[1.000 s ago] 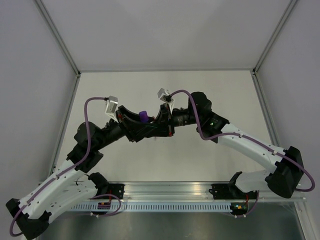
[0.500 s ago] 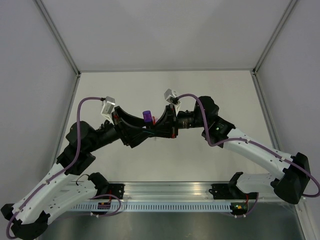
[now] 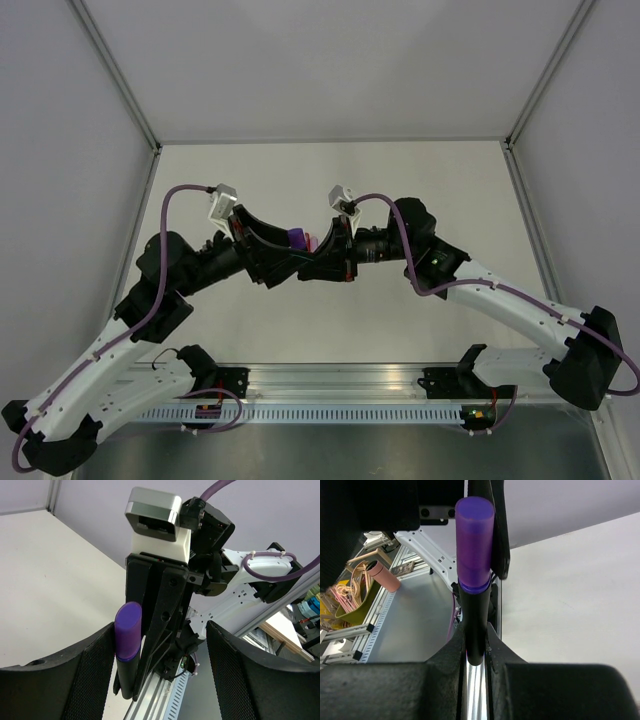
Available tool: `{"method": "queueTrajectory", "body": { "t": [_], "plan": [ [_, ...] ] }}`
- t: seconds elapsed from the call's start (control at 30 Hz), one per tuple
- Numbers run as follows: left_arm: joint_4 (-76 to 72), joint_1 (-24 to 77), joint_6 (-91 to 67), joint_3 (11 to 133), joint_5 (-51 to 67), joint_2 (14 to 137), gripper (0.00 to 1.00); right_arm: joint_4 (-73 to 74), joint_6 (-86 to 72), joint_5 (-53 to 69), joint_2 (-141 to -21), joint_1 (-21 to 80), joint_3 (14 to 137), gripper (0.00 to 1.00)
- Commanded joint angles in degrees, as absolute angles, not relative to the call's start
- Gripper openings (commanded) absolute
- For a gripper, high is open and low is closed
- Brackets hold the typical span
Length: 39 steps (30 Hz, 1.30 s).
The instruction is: Insert the pens into the pen caps
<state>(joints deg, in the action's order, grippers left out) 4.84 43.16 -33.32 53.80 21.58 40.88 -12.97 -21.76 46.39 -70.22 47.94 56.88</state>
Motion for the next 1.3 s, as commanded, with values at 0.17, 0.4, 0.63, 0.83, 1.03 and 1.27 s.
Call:
{"method": "queueTrajectory", "body": {
  "t": [0.17,0.4,0.63,0.83,1.03,1.27],
  "plan": [
    [4.7,43.6,-30.1,57.1,19.7,41.1,0.74,-14.4,-21.0,47.5,-68.2,49.2,55.4,0.00],
    [4.5,43.6,-30.0,57.1,20.7,41.7,0.71,-14.4,-21.3,47.4,-67.8,49.8,55.1,0.00],
    [4.0,43.7,-30.0,55.0,21.4,41.1,0.70,-14.6,-21.4,46.3,-67.4,49.8,54.9,0.00],
    [3.8,43.6,-29.7,54.7,21.8,39.8,0.69,-14.0,-21.0,46.0,-67.4,49.8,55.5,0.00],
    [6.2,43.6,-28.7,55.5,19.7,39.5,0.69,-13.1,-20.7,45.5,-67.4,49.8,55.5,0.00],
    [8.2,43.6,-28.1,56.4,19.3,40.5,0.66,-12.9,-20.8,45.9,-67.4,49.8,55.6,0.00]
  ]
}}
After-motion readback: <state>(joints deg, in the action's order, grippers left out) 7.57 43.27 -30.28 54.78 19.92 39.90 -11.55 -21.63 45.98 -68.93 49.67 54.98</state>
